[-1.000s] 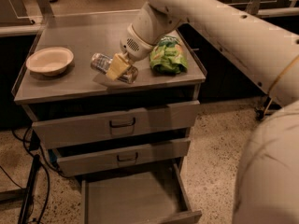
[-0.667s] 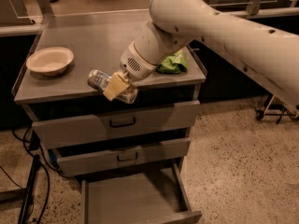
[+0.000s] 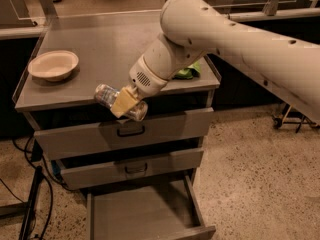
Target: Place redbull can into bottom drawer
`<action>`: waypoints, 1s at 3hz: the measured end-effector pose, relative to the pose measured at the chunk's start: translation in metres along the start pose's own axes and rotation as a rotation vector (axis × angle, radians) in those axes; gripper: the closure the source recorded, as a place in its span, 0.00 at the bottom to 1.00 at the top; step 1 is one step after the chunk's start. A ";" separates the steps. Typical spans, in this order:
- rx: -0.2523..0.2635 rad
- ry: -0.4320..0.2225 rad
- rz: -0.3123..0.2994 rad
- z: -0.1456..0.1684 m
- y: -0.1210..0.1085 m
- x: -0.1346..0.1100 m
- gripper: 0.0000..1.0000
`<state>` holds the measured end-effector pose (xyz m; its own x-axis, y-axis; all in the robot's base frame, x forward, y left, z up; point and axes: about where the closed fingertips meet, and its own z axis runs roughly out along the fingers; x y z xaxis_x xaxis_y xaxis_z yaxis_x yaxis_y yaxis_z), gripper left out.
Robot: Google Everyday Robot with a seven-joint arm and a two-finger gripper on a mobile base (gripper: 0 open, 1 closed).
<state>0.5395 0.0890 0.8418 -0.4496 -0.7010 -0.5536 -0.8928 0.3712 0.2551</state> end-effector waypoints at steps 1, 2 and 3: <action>-0.051 -0.004 0.060 0.023 0.024 0.023 1.00; -0.137 -0.017 0.132 0.059 0.039 0.046 1.00; -0.160 -0.017 0.150 0.068 0.044 0.051 1.00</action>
Offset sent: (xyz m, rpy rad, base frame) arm -0.0787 0.0294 -0.1083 0.1500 0.3000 -0.0578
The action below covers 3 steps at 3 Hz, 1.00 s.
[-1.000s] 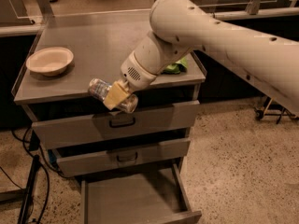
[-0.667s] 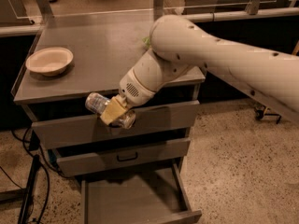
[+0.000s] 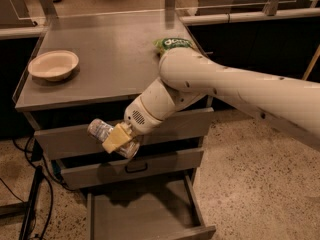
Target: Place redbull can into bottom drawer
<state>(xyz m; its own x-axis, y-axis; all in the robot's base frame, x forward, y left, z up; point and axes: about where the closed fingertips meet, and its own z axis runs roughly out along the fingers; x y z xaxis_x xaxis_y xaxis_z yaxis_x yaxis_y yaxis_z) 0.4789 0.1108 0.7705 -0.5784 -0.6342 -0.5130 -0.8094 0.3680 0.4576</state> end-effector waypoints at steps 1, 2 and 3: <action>-0.001 0.000 0.000 0.000 0.000 0.000 1.00; -0.059 -0.001 0.063 0.041 -0.001 0.024 1.00; -0.124 0.002 0.143 0.096 -0.011 0.055 1.00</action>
Offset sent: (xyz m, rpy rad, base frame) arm -0.0511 0.0357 -0.1358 0.0953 0.2548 -0.0590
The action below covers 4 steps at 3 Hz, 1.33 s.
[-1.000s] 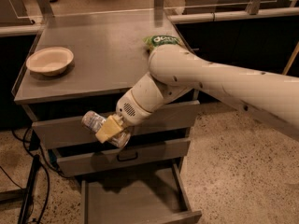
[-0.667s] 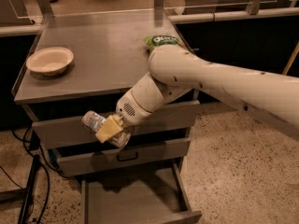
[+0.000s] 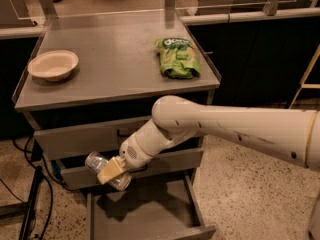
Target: Place redbull can into bottom drawer
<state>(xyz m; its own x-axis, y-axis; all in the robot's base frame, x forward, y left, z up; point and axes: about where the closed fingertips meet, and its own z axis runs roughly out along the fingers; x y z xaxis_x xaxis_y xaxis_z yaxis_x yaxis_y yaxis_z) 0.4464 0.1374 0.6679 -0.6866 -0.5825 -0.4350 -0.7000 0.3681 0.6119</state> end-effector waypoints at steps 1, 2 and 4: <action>-0.058 0.003 0.058 0.039 -0.019 0.019 1.00; -0.058 0.003 0.058 0.039 -0.019 0.019 1.00; 0.001 -0.010 0.212 0.054 -0.064 0.060 1.00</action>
Offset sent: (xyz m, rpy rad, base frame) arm -0.0061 0.0083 -0.0346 0.0218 0.0572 -0.0093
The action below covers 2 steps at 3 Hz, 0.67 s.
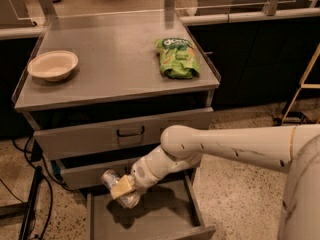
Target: Place redbull can into bottom drawer
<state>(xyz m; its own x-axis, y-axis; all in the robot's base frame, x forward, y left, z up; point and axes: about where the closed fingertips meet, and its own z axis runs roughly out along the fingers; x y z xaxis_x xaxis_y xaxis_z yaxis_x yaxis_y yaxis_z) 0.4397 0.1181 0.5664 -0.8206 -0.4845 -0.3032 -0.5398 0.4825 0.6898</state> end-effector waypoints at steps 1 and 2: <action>0.024 -0.008 0.070 0.007 -0.025 0.016 1.00; 0.024 -0.008 0.070 0.007 -0.025 0.016 1.00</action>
Offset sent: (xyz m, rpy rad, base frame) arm -0.0004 -0.0128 -0.0221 -0.0241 0.0297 -0.0493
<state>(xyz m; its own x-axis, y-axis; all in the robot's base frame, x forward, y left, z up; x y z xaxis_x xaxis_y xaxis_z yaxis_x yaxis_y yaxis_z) 0.4394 0.1032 0.5398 -0.8578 -0.4432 -0.2604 -0.4856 0.5324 0.6934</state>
